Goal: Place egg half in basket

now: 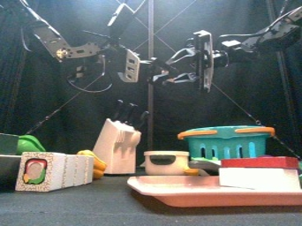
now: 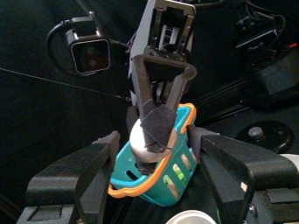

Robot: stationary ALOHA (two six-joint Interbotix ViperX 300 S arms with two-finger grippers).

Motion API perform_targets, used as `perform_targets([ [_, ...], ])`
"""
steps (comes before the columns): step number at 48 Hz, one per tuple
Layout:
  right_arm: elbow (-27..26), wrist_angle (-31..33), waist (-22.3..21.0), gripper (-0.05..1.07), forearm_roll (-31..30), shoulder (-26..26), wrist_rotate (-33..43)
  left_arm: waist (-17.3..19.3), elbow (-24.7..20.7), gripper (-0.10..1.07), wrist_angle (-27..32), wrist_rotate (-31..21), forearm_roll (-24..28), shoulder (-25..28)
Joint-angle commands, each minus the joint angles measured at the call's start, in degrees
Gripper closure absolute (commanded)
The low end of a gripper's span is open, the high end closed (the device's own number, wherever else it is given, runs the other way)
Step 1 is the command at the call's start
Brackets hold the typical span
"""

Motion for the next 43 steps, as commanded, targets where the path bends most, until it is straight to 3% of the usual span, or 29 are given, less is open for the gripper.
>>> perform_targets([
  [1,-0.35,0.0,-0.18,0.44,0.18,-1.05,0.0,0.09,-0.26,0.02,-0.7,-0.09,-1.32,-0.44],
  [12,1.93,3.6,-4.39,0.44,0.0,-3.69,-0.09,-1.85,2.72,0.02,-2.29,-0.18,-6.77,-1.93],
  [27,5.54,17.58,-15.82,0.44,0.18,-9.14,0.09,-10.02,6.86,0.02,-4.22,-0.44,-14.15,-5.19],
  [37,4.66,30.85,-17.05,0.43,0.18,-6.94,-0.09,-14.94,7.38,0.02,-5.98,-0.62,-20.57,-7.47],
  [43,4.66,35.42,-17.4,0.43,0.18,-3.96,-0.09,-16.96,7.82,0.02,-7.38,-0.79,-24.87,-8.35],
])
